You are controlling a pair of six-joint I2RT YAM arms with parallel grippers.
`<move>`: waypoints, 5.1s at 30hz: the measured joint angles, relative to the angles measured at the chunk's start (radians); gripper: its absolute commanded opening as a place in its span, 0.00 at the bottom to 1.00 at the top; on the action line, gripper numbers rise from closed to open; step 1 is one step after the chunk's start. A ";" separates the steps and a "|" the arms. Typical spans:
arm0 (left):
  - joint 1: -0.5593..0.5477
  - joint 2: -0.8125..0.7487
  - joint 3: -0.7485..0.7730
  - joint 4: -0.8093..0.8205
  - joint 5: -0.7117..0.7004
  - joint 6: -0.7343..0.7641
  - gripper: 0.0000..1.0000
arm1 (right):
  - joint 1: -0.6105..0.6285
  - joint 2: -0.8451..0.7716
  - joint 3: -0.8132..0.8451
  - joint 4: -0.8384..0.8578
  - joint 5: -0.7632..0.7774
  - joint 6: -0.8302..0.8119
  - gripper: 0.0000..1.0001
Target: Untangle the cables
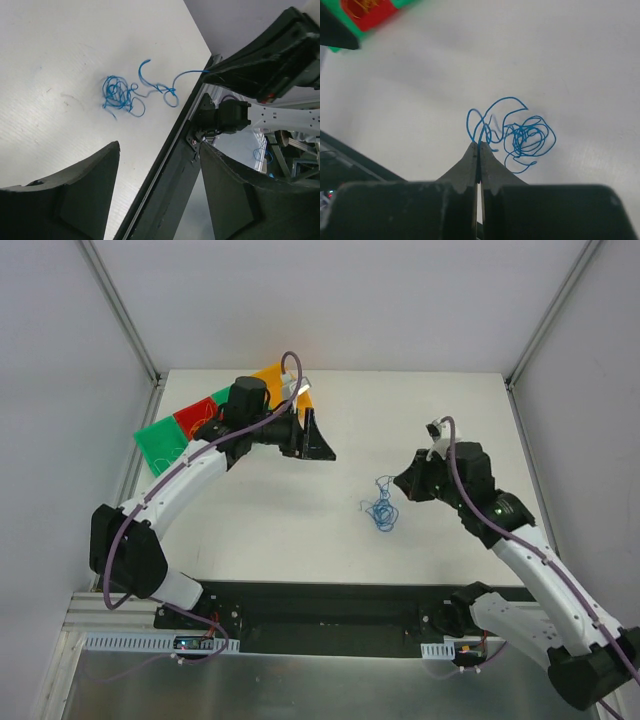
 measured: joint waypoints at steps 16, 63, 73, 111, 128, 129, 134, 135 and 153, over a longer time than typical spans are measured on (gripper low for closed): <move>-0.231 0.014 -0.044 0.107 0.046 0.009 0.69 | 0.078 -0.087 0.064 0.243 -0.255 0.321 0.00; 0.203 0.228 0.026 -0.100 -0.190 -0.001 0.75 | 0.073 0.368 1.080 0.123 -0.102 -0.072 0.00; 0.208 -0.111 0.014 -0.072 -0.238 0.051 0.79 | 0.073 0.347 0.882 0.199 -0.171 0.007 0.00; -0.095 -0.007 -0.202 -0.309 -0.533 0.031 0.72 | 0.085 0.591 0.132 0.380 -0.347 0.120 0.62; -0.114 0.400 0.060 -0.358 -0.843 0.105 0.60 | -0.032 0.435 -0.119 0.562 -0.259 0.127 0.63; -0.114 0.412 0.059 -0.364 -0.846 0.105 0.52 | -0.032 0.435 -0.126 0.570 -0.257 0.127 0.63; -0.115 0.416 0.029 -0.369 -0.846 0.098 0.04 | -0.032 0.435 -0.142 0.593 -0.229 0.126 0.62; -0.115 0.416 0.026 -0.370 -0.847 0.098 0.00 | -0.032 0.435 -0.144 0.595 -0.222 0.126 0.62; 0.129 0.523 0.671 -0.304 -1.020 0.161 0.00 | -0.035 0.377 -0.155 0.594 -0.146 0.104 0.62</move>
